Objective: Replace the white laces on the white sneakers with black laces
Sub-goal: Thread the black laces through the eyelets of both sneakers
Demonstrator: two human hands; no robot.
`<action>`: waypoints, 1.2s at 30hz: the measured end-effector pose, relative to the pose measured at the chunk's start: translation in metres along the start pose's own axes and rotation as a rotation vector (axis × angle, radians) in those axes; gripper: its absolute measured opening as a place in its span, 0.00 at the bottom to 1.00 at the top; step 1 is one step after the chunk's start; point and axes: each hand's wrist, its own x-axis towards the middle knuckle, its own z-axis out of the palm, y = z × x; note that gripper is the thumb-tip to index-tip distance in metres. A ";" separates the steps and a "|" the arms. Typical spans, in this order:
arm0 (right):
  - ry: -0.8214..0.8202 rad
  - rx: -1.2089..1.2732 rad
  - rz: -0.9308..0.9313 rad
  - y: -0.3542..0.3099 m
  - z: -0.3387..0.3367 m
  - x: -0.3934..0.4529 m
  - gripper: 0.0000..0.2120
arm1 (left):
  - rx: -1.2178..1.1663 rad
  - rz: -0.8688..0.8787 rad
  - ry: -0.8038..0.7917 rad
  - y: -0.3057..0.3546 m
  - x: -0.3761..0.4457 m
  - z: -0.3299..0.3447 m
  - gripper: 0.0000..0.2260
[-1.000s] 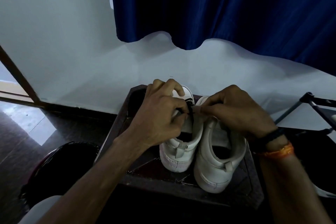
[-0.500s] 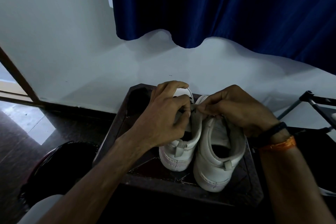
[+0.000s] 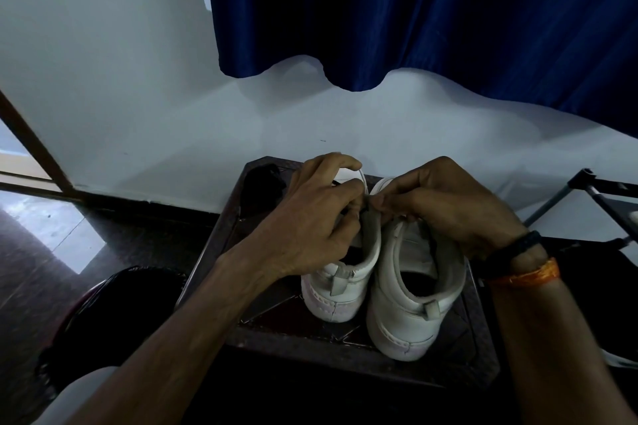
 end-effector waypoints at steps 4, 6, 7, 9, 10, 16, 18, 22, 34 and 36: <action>0.006 -0.007 -0.002 0.001 -0.001 0.000 0.03 | -0.026 -0.025 0.037 0.000 0.001 0.001 0.02; -0.006 -0.002 -0.017 0.001 -0.001 0.000 0.04 | -0.076 -0.062 0.080 0.001 0.003 0.001 0.01; -0.011 -0.002 -0.022 0.002 -0.001 0.000 0.05 | -0.083 -0.076 0.093 0.002 0.004 0.001 0.01; -0.020 -0.004 -0.023 0.002 -0.001 0.000 0.05 | -0.075 -0.098 0.097 0.002 0.005 0.001 0.01; -0.023 0.000 -0.022 0.002 -0.001 0.000 0.05 | -0.070 -0.111 0.096 0.002 0.005 0.001 0.01; -0.014 0.009 -0.019 0.004 -0.004 0.001 0.05 | -0.090 -0.160 0.061 0.002 0.002 -0.001 0.03; -0.021 0.006 -0.026 0.005 -0.005 0.002 0.06 | -0.165 -0.193 0.085 0.003 0.002 -0.003 0.04; -0.011 -0.065 -0.080 0.005 -0.007 0.001 0.05 | -0.295 -0.207 0.215 0.004 0.002 -0.008 0.03; -0.040 -0.339 -0.291 -0.001 -0.007 -0.004 0.11 | -0.345 -0.221 0.217 -0.002 0.000 -0.008 0.03; -0.037 -0.353 -0.312 0.000 -0.006 -0.003 0.09 | -0.403 -0.246 0.211 -0.002 0.001 -0.009 0.04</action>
